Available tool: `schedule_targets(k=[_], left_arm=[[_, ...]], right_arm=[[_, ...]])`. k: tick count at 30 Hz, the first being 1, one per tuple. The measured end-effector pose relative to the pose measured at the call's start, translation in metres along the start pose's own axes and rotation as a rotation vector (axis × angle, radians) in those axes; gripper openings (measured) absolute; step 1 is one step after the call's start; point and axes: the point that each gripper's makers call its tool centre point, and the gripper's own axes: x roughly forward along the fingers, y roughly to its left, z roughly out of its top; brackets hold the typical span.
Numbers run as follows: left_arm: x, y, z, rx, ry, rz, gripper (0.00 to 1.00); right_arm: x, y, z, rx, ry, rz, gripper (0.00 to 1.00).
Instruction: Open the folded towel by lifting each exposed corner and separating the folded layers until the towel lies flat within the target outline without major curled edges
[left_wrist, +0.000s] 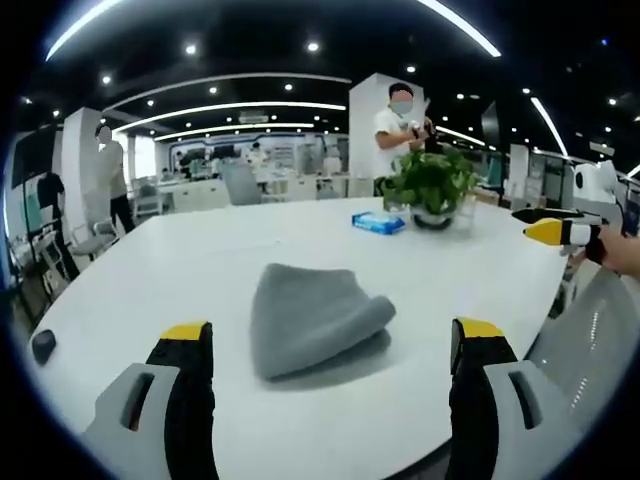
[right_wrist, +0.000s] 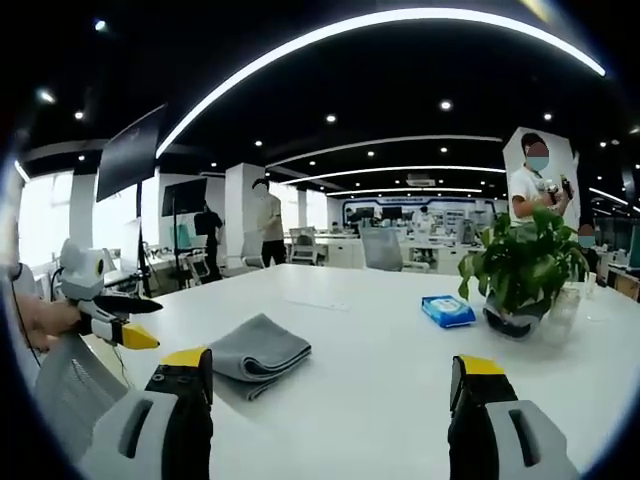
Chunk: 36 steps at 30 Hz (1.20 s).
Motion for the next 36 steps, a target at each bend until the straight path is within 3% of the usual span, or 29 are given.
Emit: schedule_targets(k=[8, 12, 22, 28, 31, 36], left_arm=[[0.001, 0.001, -0.003, 0.007, 0.017, 0.008, 1.00], [0.000, 0.003, -0.001, 0.032, 0.010, 0.025, 1.00], [0.000, 0.007, -0.003, 0.013, 0.027, 0.035, 1.00], [0.008, 0.003, 0.002, -0.010, 0.054, 0.012, 1.00], [0.014, 0.000, 0.004, 0.062, 0.079, -0.019, 1.00], [0.030, -0.001, 0.011, 0.094, 0.096, -0.067, 1.00]], right_arm=[[0.000, -0.002, 0.001, -0.029, -0.003, -0.008, 1.00], [-0.002, -0.002, 0.001, -0.043, 0.001, -0.011, 0.86], [0.000, 0.001, -0.002, -0.055, 0.021, -0.008, 0.89], [-0.001, -0.006, -0.002, -0.037, 0.019, -0.026, 0.90], [-0.002, -0.010, -0.002, -0.006, 0.016, -0.030, 0.89], [-0.004, -0.019, -0.001, 0.044, 0.009, -0.055, 0.89]])
